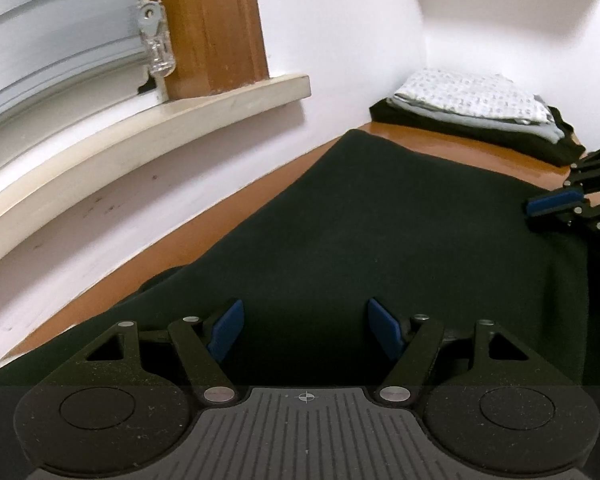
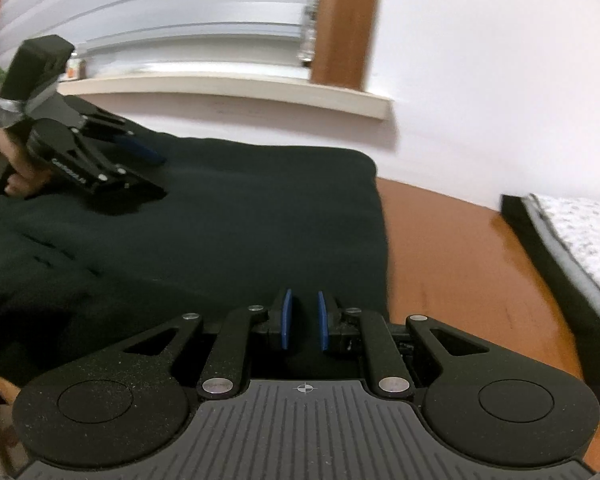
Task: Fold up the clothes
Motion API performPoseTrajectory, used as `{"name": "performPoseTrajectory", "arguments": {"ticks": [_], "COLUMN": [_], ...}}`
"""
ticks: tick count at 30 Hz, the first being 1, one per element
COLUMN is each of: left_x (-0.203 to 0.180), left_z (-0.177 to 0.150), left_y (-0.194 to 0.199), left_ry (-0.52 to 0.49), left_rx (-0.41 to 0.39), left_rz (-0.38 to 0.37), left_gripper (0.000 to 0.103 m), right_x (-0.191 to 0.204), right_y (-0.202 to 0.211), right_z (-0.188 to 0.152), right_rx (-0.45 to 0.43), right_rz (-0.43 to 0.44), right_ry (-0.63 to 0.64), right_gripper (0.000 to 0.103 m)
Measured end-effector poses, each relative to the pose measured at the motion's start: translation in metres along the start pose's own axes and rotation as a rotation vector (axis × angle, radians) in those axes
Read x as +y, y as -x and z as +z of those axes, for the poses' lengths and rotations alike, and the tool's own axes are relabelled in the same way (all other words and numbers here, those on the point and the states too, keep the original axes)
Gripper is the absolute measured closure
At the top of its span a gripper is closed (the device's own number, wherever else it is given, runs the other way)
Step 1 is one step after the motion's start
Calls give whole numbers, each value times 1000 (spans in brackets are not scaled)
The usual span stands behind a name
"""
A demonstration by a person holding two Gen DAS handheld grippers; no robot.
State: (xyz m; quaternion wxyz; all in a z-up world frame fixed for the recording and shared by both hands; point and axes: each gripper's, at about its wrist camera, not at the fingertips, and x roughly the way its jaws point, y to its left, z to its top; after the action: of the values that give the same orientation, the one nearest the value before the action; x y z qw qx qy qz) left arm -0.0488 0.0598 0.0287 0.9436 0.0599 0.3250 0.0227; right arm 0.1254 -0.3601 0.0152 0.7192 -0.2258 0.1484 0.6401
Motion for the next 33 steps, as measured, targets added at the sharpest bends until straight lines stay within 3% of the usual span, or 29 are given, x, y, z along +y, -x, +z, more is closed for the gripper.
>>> {"name": "performPoseTrajectory", "arguments": {"ticks": [7, 16, 23, 27, 30, 33], "left_x": [-9, -14, -9, -8, -7, -6], "left_z": [26, 44, 44, 45, 45, 44], "left_y": [-34, -60, -60, -60, -59, -59], "left_ry": [22, 41, 64, 65, 71, 73], "left_rx": [7, 8, 7, 6, 5, 3], "left_rz": [-8, -9, -26, -28, -34, -36], "left_gripper": [28, 28, 27, 27, 27, 27], "right_x": [-31, -69, -66, -36, -15, -21], "right_y": [-15, -34, -6, 20, 24, 39], "right_z": [3, 10, 8, 2, -7, -21], "right_rx": [9, 34, -4, -58, -11, 3], "right_rz": [-91, -133, -99, 37, 54, 54], "right_ry": [-8, -35, -173, -221, -189, -200], "right_gripper": [90, 90, 84, 84, 84, 85]}}
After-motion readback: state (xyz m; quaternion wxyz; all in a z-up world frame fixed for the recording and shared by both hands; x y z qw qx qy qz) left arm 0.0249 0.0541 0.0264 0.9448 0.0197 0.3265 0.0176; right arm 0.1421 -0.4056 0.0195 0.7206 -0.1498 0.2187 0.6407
